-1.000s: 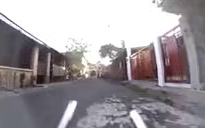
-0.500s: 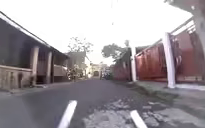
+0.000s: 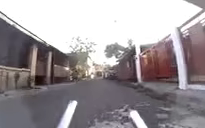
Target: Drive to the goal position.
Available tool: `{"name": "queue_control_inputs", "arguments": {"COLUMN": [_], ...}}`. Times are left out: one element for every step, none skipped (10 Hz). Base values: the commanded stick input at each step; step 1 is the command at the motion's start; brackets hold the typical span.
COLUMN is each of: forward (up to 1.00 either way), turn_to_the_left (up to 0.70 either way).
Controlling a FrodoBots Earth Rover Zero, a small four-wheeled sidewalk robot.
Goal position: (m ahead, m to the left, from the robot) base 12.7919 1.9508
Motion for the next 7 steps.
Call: {"name": "queue_control_inputs", "arguments": {"forward": [0.85, 0.85, 0.85, 0.85, 0.85, 0.85, 0.85], "turn_to_the_left": [0.00, 0.00, 0.00, 0.00, 0.00, 0.00, 0.00]}}
